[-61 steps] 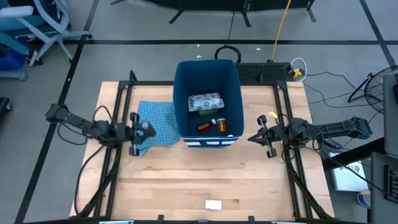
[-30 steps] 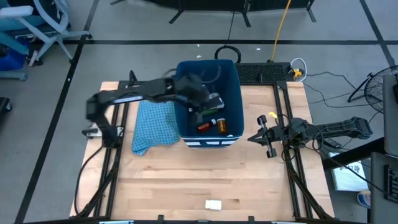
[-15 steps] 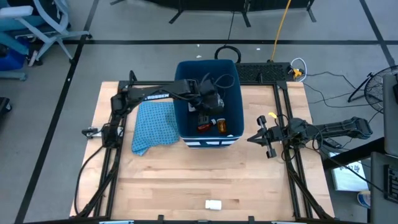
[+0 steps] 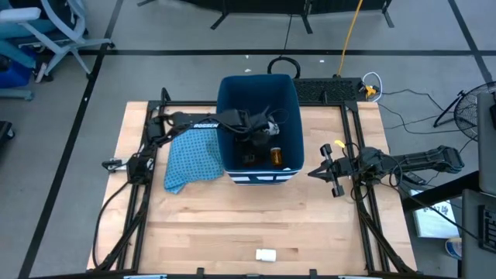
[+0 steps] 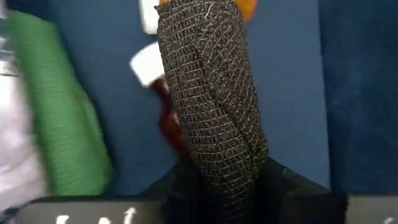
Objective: Pick & place medical supplies in basket/bin
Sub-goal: Put the black bandage into the blue bin
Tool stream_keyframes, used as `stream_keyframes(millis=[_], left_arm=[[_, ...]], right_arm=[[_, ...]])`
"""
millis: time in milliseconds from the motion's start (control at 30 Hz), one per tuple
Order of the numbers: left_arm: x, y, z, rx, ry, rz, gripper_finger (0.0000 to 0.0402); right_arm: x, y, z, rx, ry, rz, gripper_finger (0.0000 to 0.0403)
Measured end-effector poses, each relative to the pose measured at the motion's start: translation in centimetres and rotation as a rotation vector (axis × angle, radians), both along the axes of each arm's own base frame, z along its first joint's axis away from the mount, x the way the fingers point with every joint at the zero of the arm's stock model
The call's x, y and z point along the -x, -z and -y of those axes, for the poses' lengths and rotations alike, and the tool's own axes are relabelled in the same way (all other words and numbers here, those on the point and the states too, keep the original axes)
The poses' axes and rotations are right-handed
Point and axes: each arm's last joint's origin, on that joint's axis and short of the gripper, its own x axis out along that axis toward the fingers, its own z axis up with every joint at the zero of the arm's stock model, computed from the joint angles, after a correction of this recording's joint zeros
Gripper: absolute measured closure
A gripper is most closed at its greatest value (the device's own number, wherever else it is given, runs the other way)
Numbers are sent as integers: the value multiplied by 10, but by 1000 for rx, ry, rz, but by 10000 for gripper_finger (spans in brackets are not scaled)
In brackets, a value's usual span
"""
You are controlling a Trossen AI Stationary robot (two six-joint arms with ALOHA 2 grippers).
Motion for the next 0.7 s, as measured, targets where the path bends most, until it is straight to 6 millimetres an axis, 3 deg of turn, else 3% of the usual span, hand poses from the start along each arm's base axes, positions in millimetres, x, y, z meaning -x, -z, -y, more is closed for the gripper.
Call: stream_keyframes(millis=[267, 567, 700], left_arm=[[7, 18, 2, 47, -28, 1, 309], [5, 19, 2, 51, -45, 14, 307], [1, 17, 5, 28, -16, 26, 271]], right_arm=[[0, 0, 0, 0, 0, 0, 403], [0, 0, 0, -3, 0, 0, 403], [0, 0, 0, -18, -2, -4, 403]])
